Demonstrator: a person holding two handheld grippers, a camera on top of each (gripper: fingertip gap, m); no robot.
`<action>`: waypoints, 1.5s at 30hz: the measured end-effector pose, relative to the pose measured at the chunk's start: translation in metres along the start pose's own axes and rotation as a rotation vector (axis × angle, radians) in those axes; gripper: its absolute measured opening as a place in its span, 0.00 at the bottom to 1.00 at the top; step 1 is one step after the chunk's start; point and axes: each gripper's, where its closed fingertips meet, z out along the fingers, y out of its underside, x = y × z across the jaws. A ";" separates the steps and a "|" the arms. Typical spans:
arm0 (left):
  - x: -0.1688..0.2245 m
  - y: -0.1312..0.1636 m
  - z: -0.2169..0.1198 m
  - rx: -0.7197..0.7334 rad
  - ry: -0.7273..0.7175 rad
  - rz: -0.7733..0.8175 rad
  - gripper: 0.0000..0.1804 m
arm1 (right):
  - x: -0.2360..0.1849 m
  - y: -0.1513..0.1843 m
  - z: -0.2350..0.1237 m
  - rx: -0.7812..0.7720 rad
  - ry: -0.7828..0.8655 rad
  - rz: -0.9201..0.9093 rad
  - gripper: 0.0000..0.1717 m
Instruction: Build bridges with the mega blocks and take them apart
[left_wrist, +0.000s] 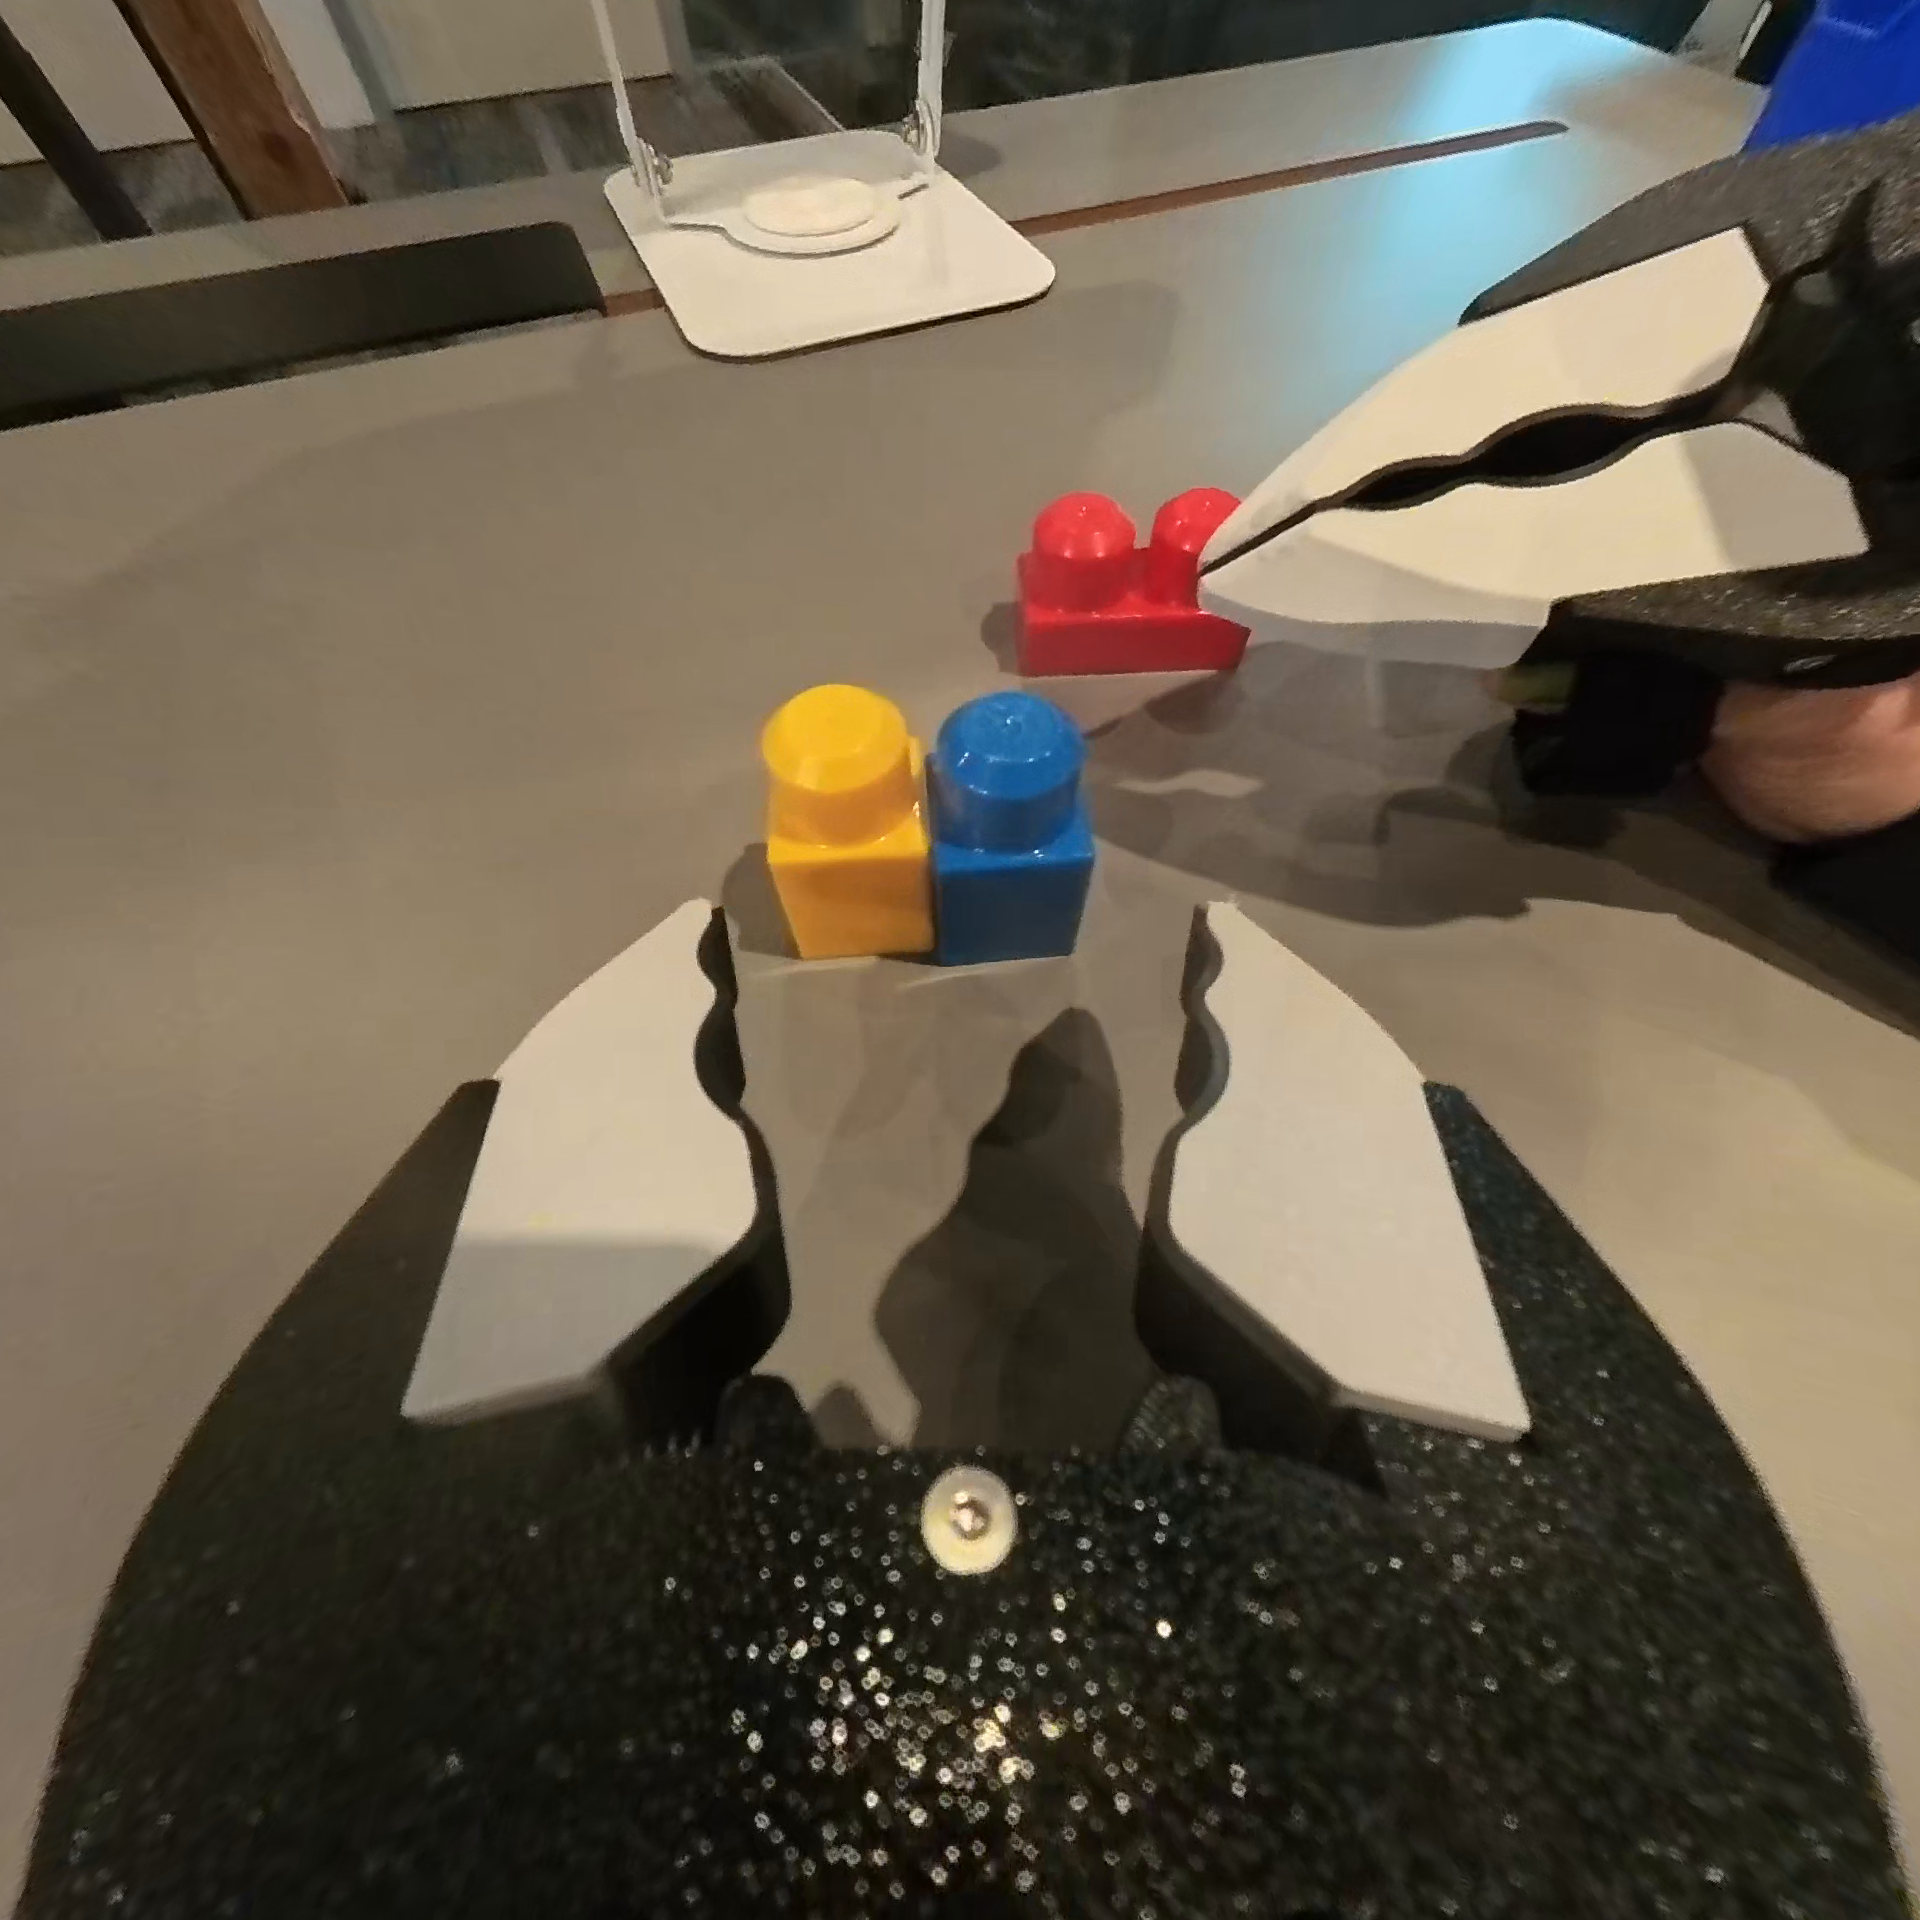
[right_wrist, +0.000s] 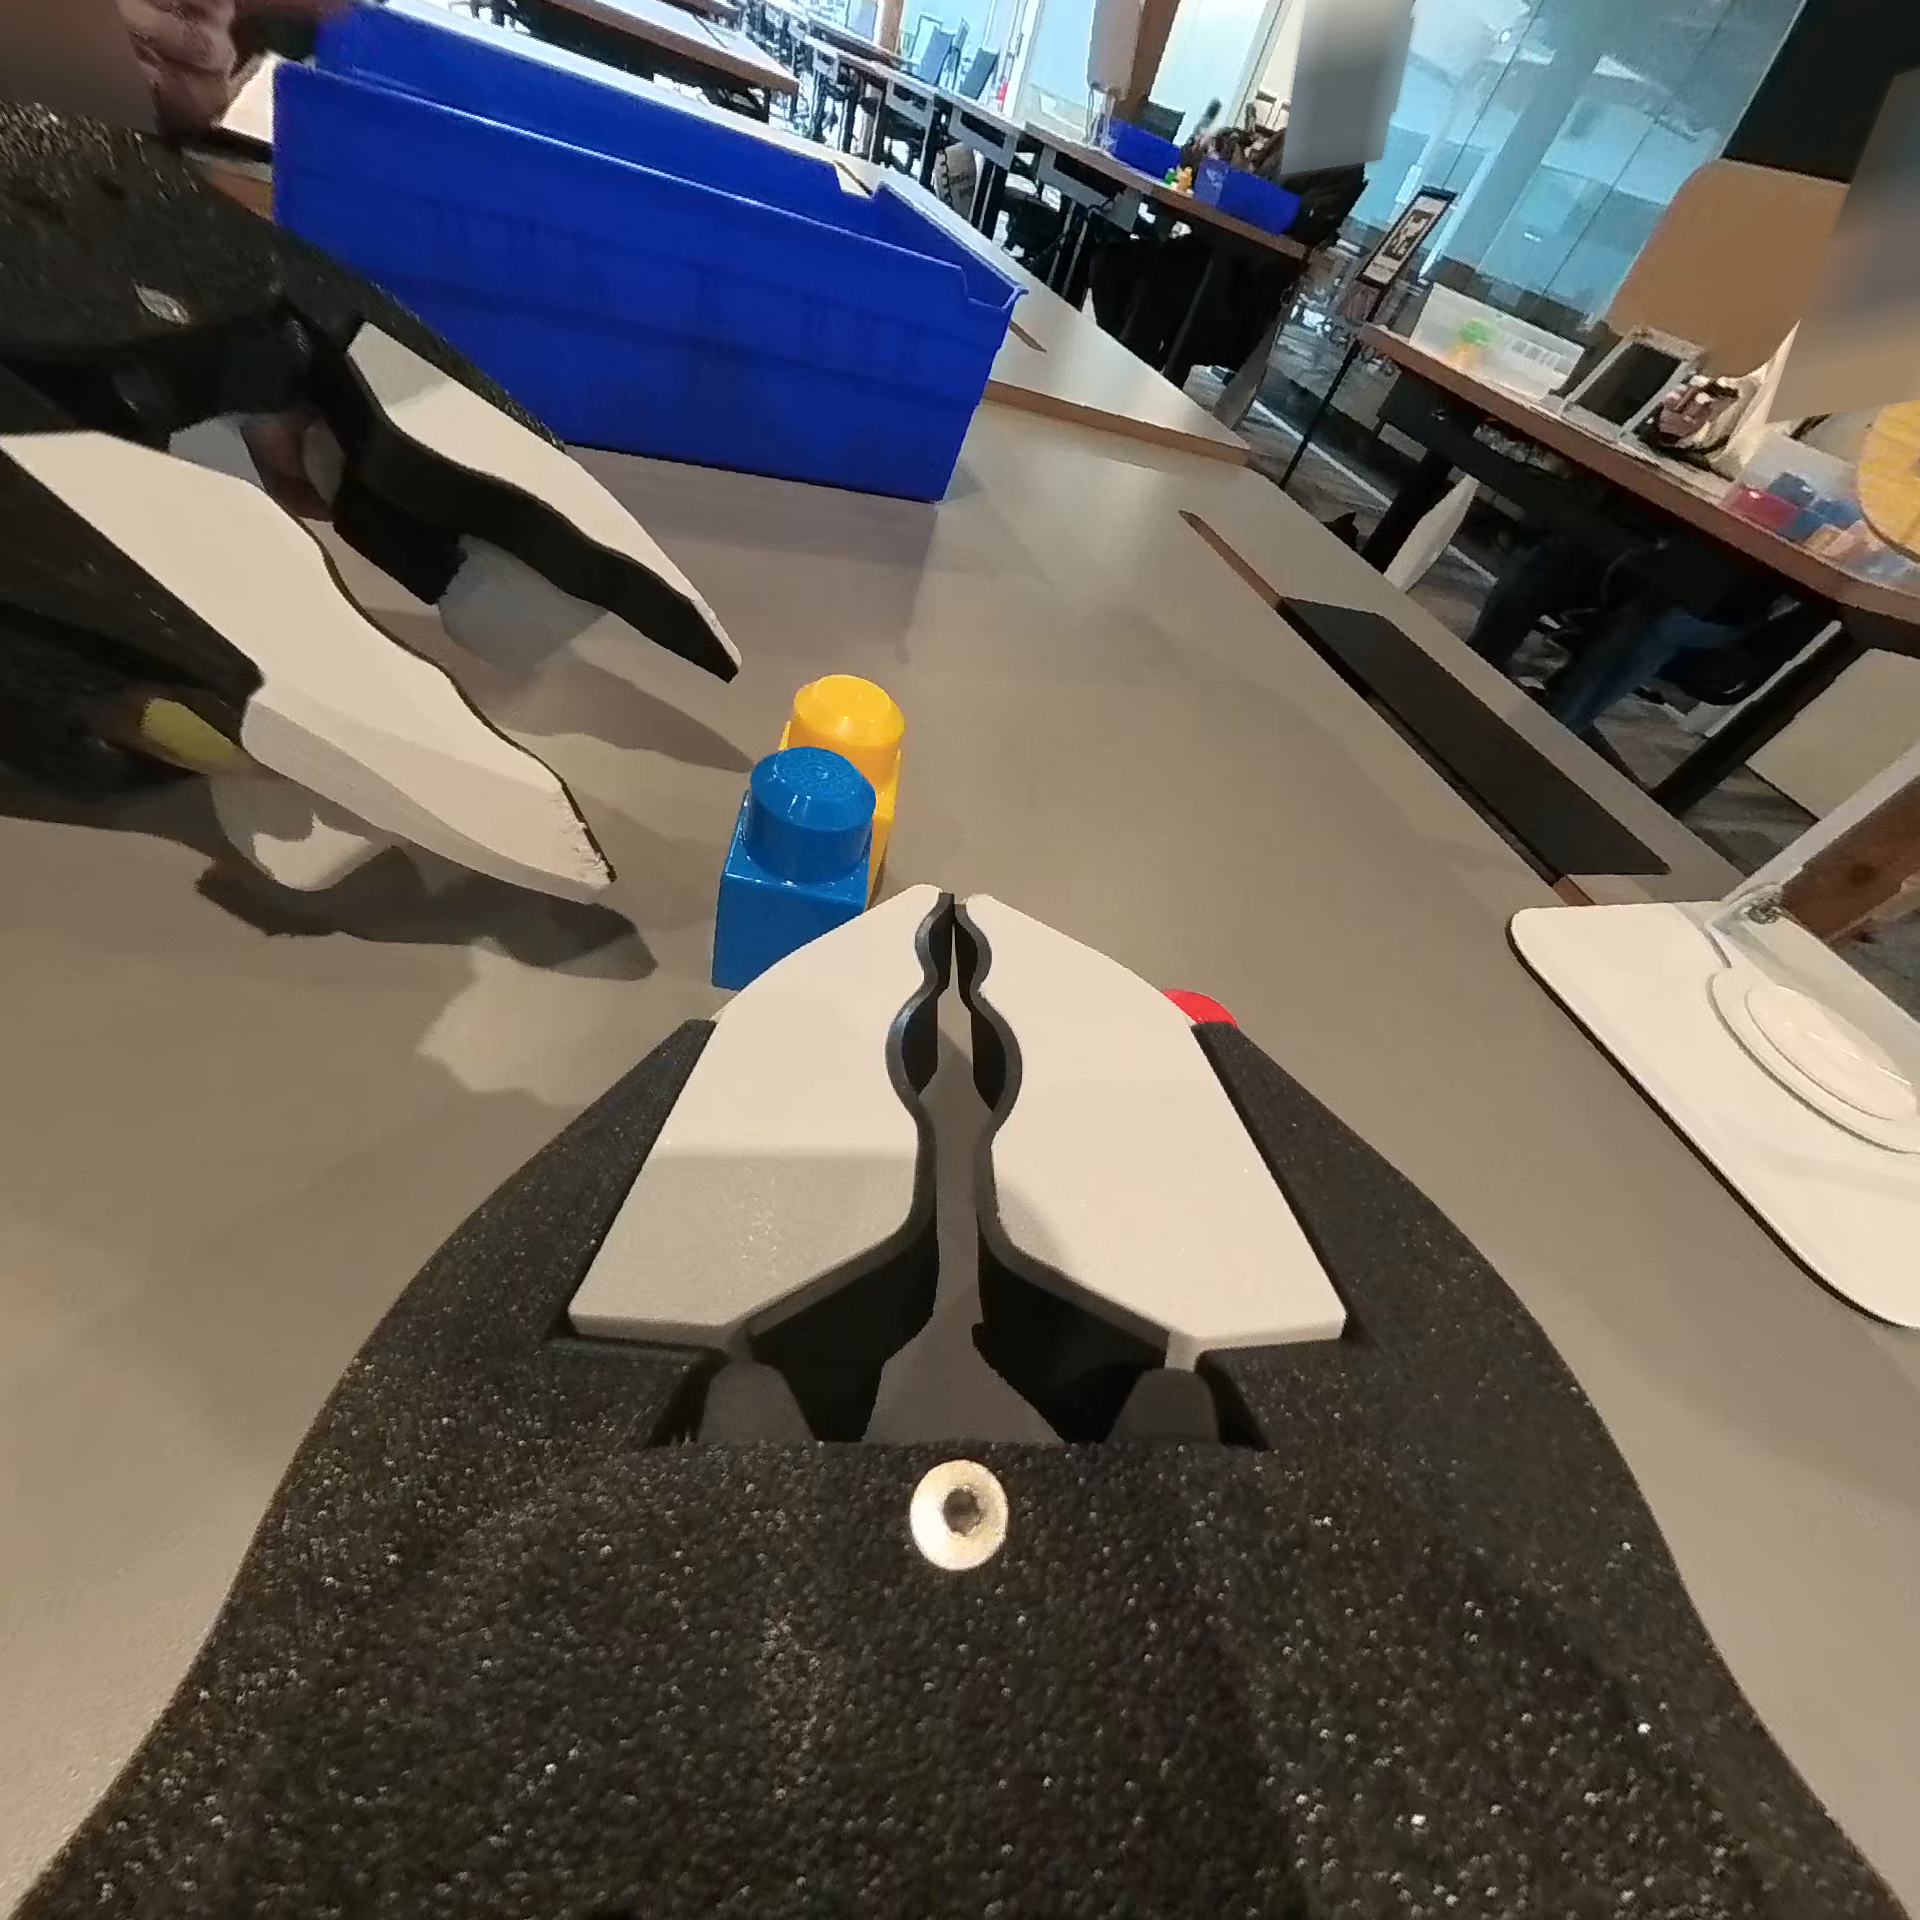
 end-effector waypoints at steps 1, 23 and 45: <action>0.000 0.000 0.000 0.003 -0.002 0.001 0.45 | 0.000 0.000 0.000 0.000 0.000 0.000 0.00; -0.023 -0.008 -0.015 0.123 0.018 0.016 0.44 | -0.001 0.001 0.000 -0.003 -0.010 -0.007 0.00; -0.020 -0.006 -0.011 0.109 0.025 0.043 0.42 | -0.003 0.001 0.001 -0.007 -0.015 -0.008 0.00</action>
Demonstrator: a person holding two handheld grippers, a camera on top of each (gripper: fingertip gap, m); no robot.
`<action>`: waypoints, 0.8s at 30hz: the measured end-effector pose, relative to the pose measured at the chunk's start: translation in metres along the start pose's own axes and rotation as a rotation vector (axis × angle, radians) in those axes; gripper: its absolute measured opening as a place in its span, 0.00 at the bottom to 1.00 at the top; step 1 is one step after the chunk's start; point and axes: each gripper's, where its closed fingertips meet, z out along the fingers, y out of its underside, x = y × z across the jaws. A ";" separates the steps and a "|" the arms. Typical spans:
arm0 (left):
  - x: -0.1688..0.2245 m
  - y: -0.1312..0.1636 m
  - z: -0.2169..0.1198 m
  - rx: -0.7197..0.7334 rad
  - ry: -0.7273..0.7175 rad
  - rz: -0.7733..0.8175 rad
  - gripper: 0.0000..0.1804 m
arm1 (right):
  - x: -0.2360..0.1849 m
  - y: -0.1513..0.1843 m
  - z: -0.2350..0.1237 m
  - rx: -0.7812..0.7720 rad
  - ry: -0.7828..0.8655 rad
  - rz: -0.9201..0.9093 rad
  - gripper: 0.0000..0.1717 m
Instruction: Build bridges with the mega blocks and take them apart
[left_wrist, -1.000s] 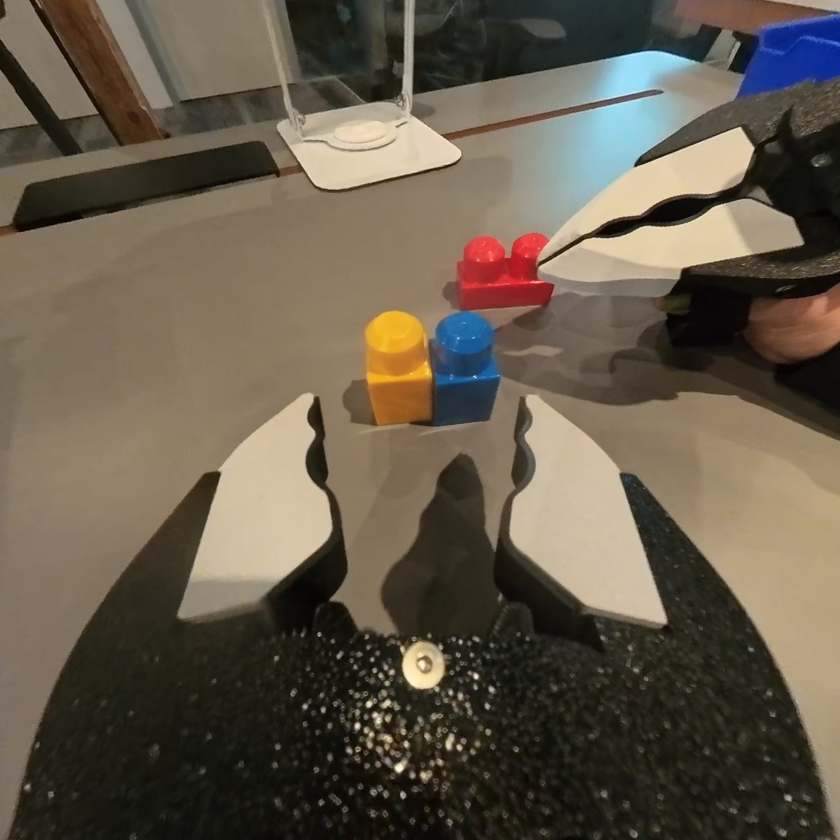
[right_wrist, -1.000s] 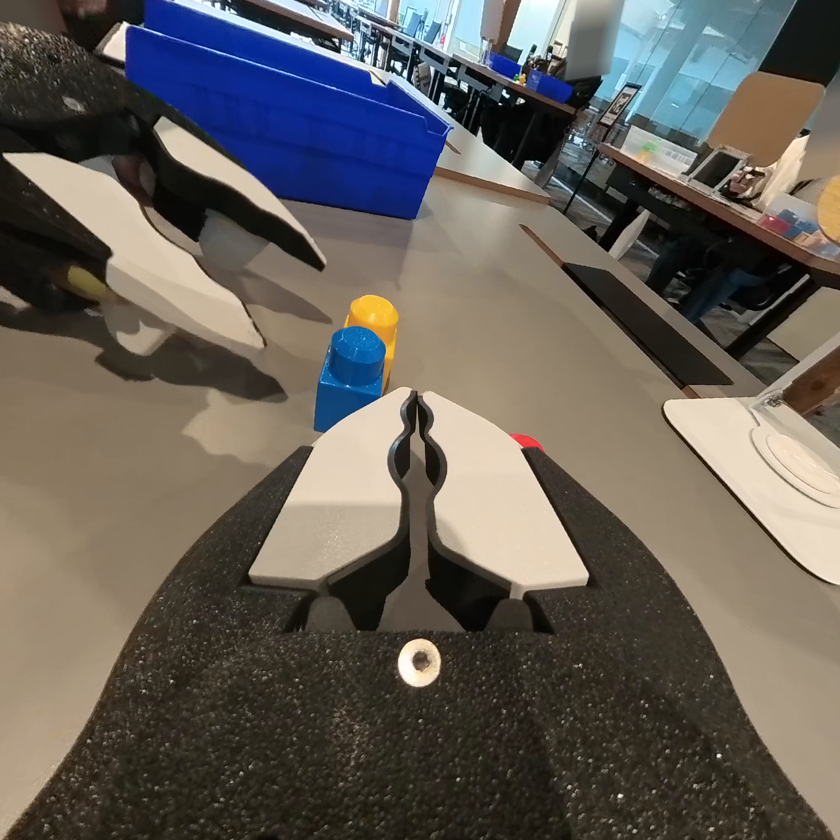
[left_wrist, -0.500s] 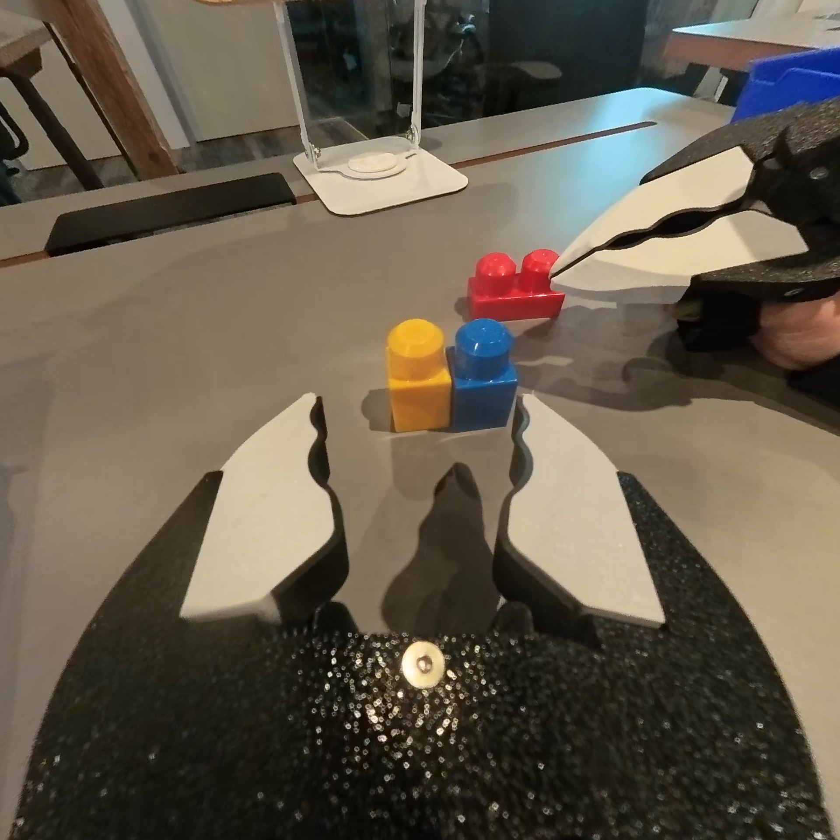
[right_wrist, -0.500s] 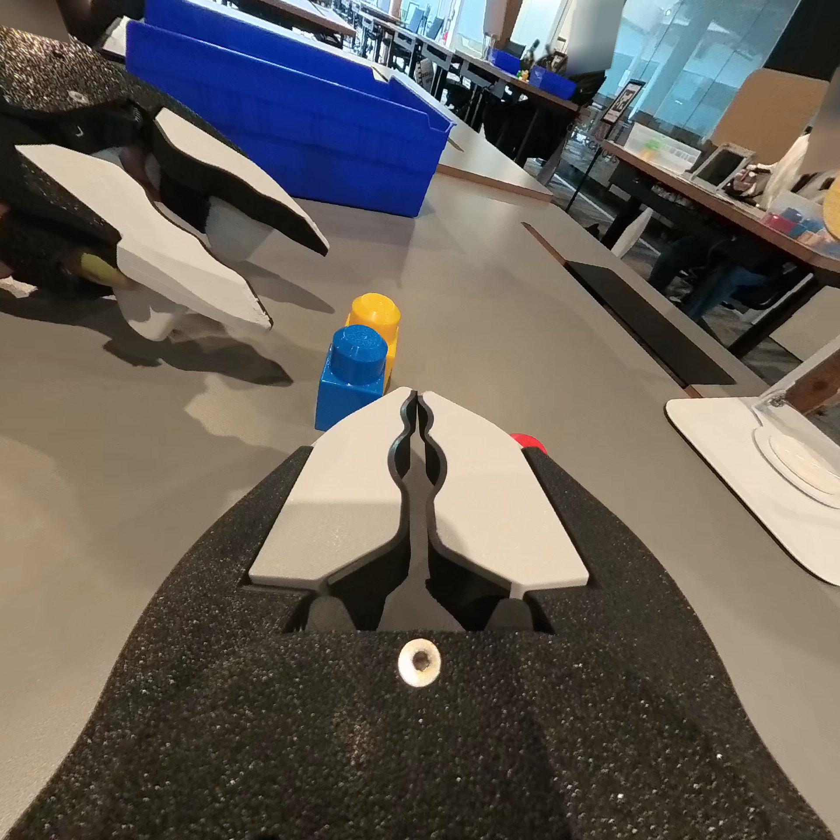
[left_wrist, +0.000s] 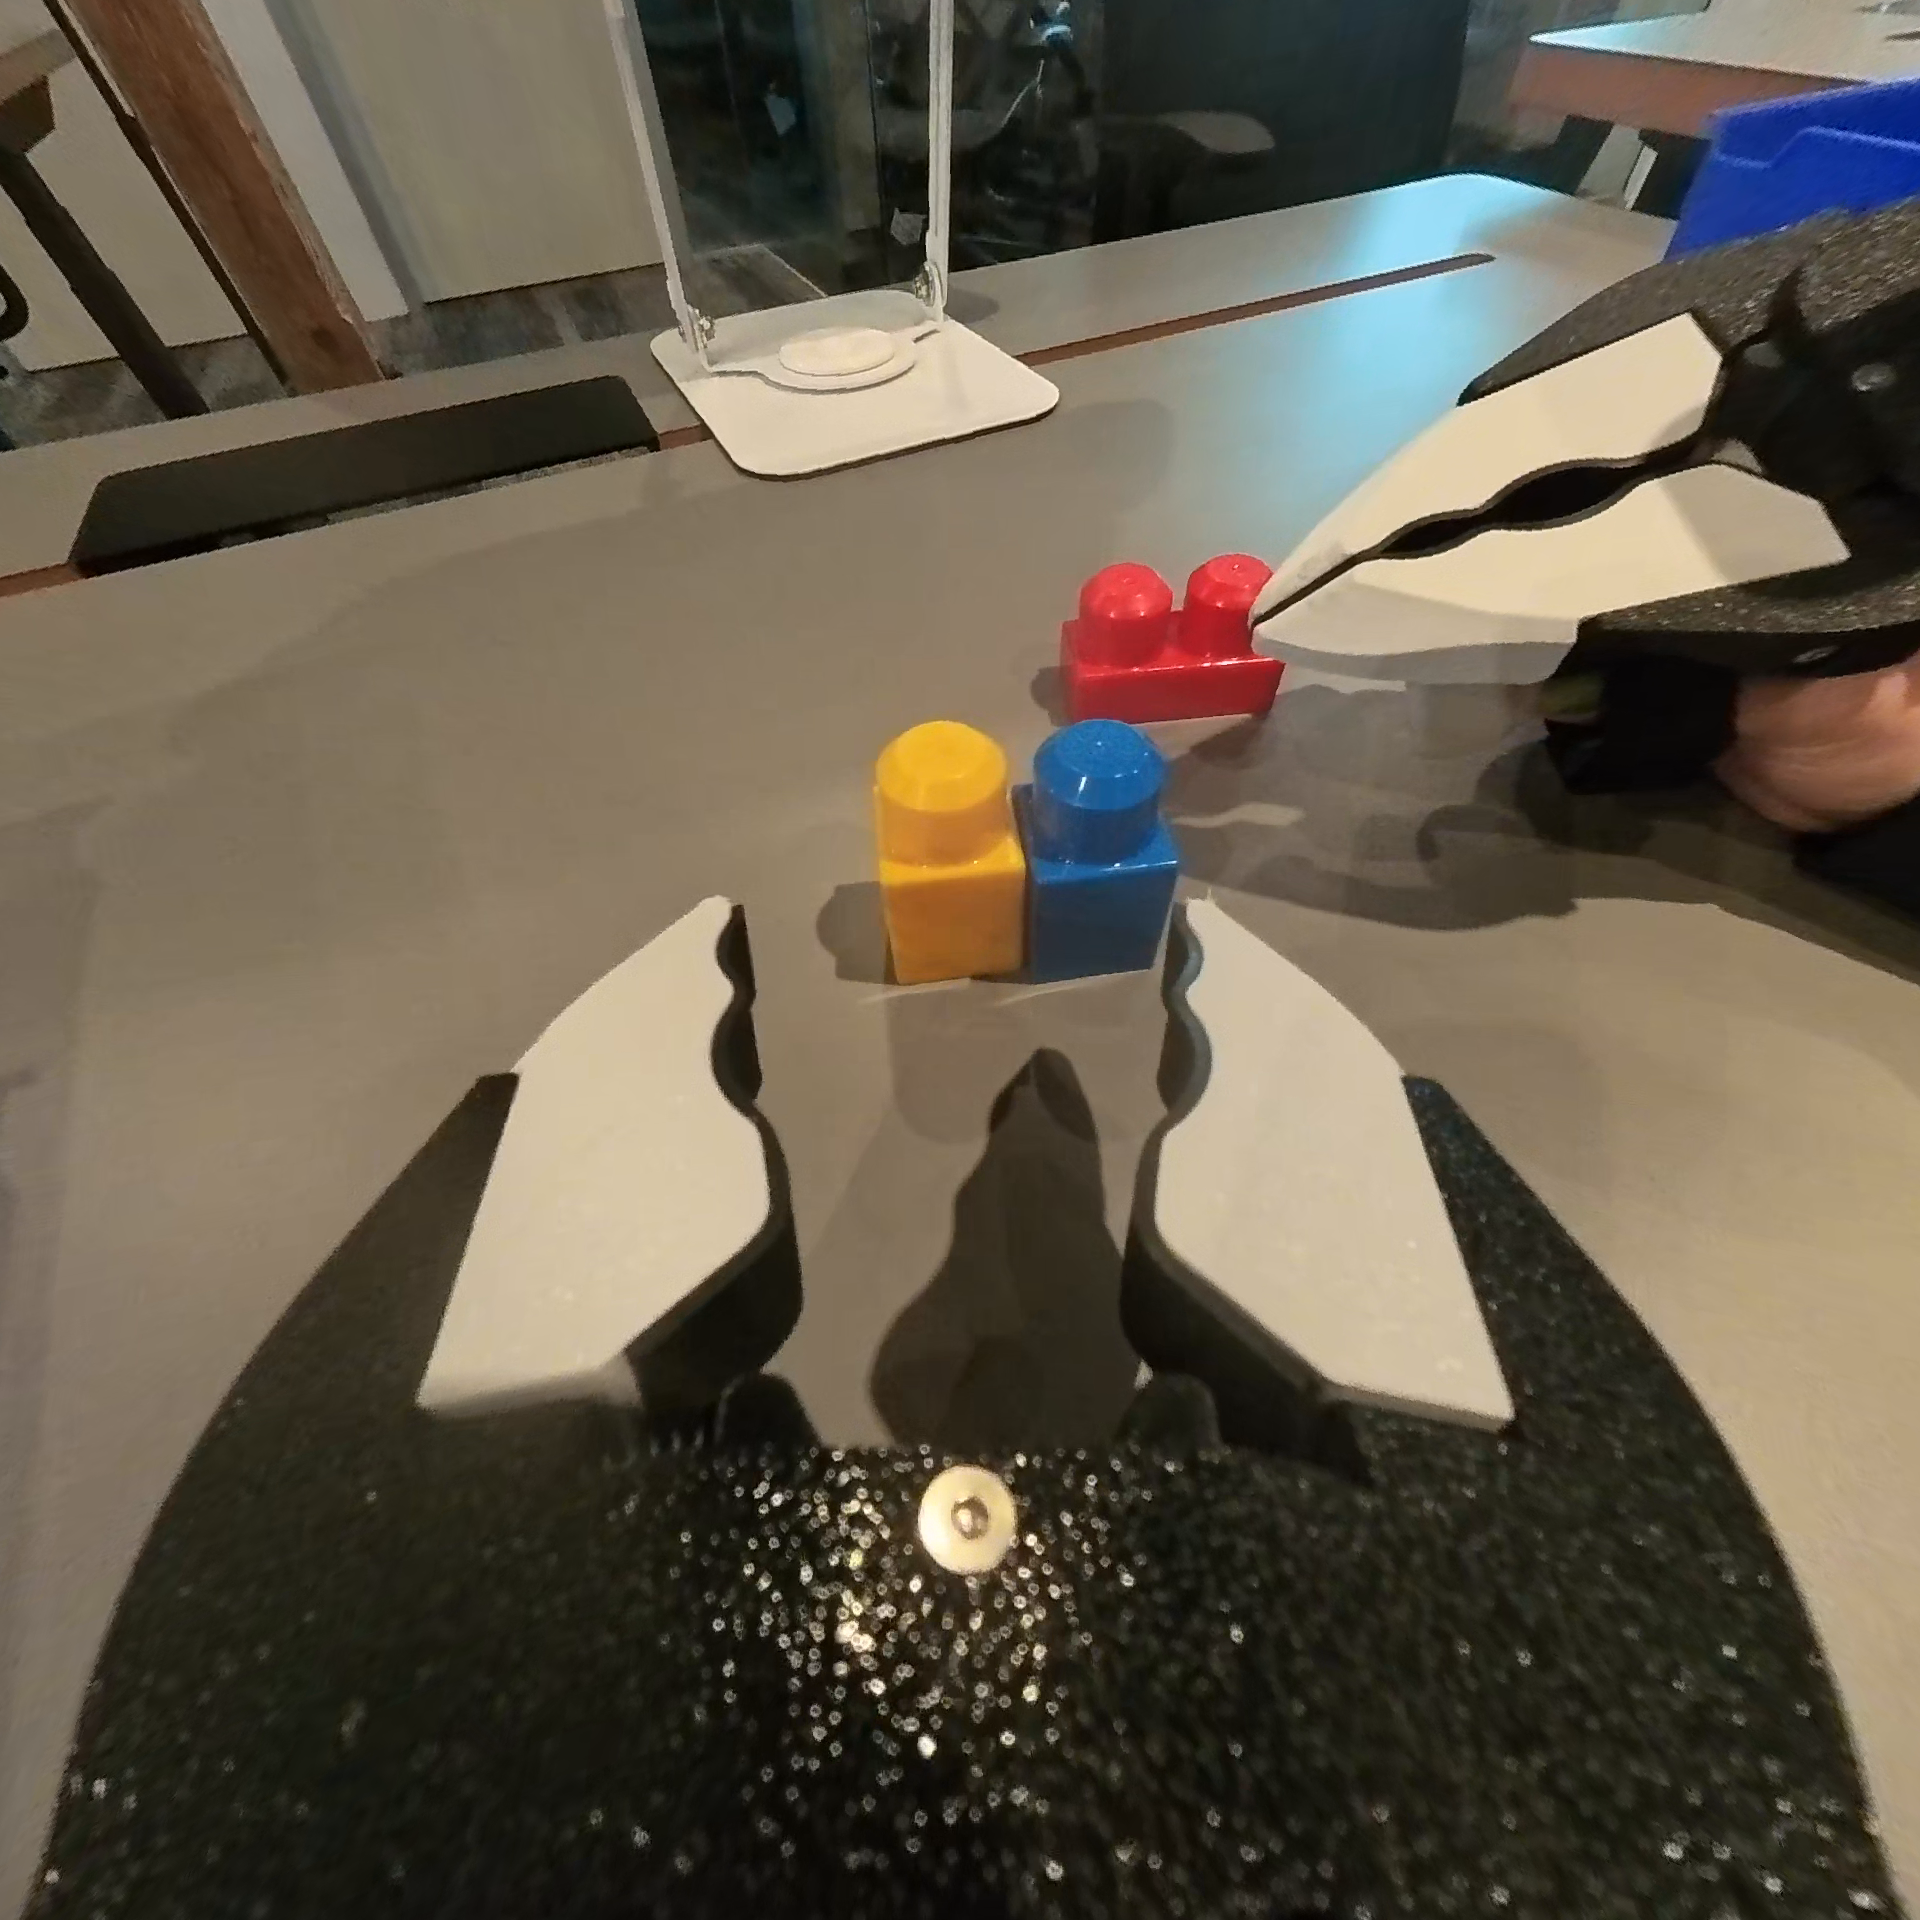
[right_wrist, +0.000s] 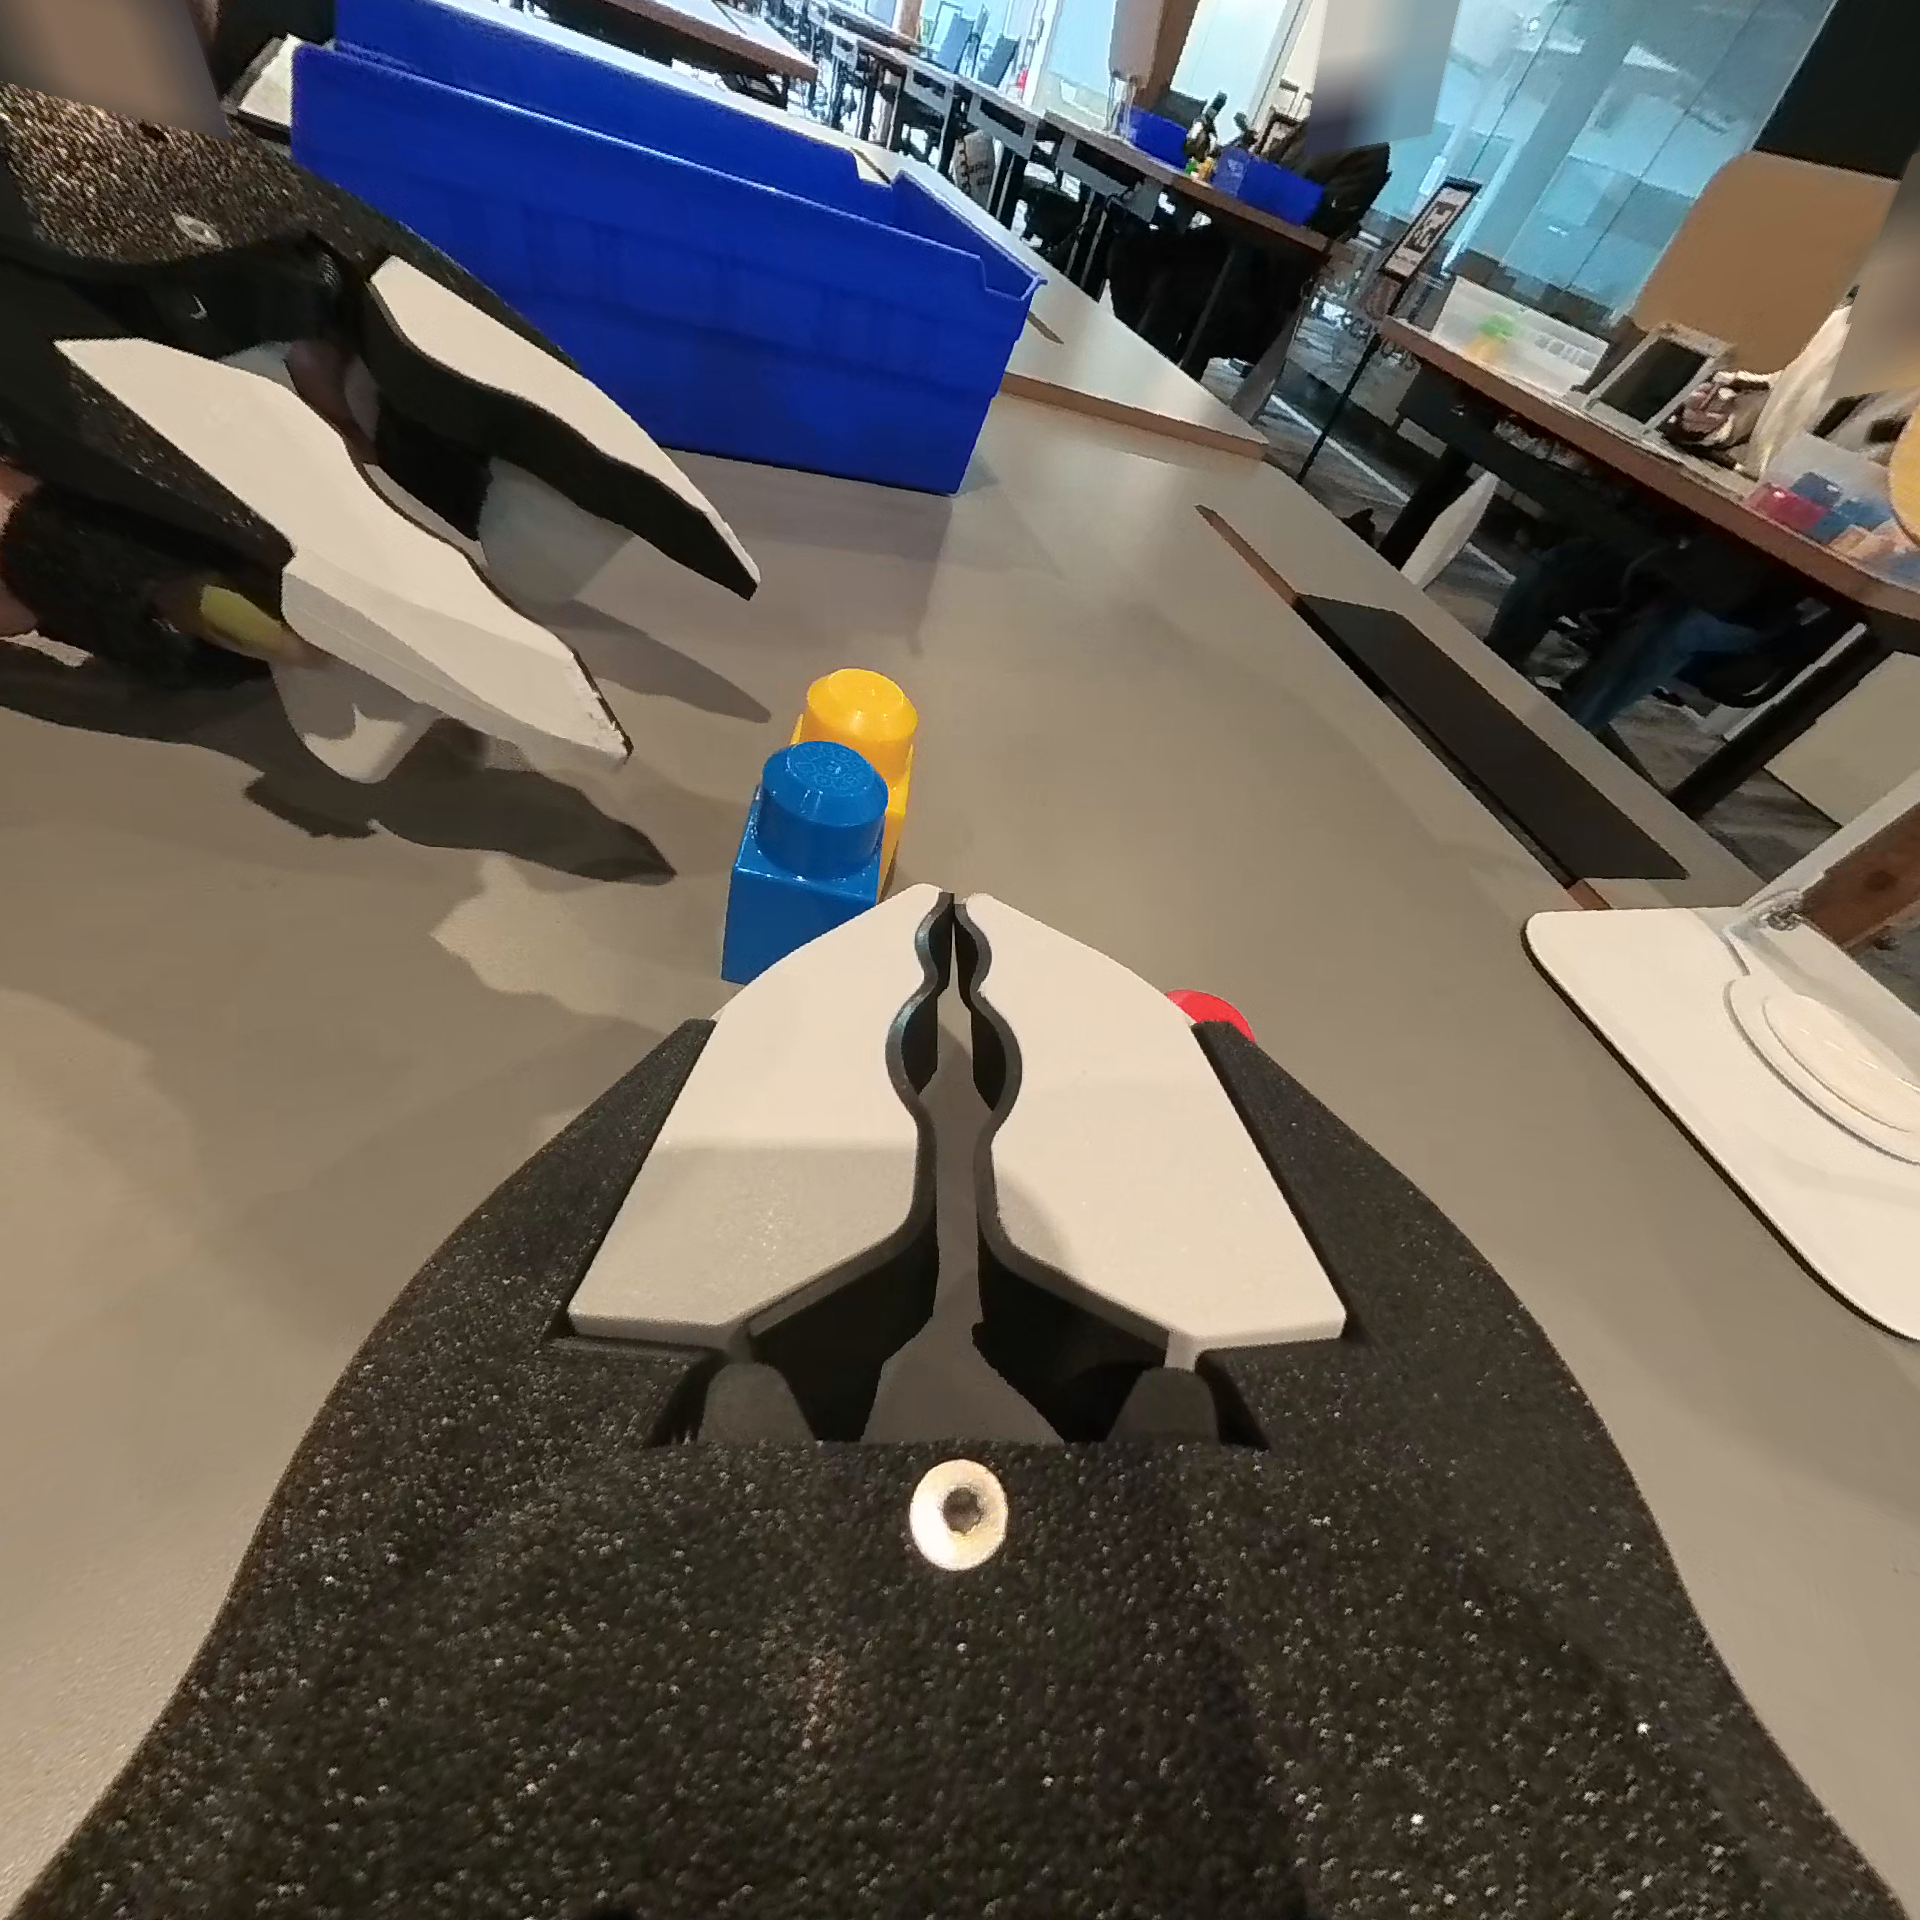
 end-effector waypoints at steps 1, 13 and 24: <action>0.000 0.000 0.000 -0.001 0.001 0.001 0.42 | 0.000 0.000 0.000 0.000 0.000 0.000 0.00; 0.000 0.001 0.000 -0.002 -0.002 0.005 0.41 | -0.001 0.000 0.000 -0.002 -0.002 -0.003 0.00; 0.001 0.008 -0.001 -0.053 -0.024 0.014 0.44 | 0.000 -0.001 0.000 0.000 0.004 -0.006 0.00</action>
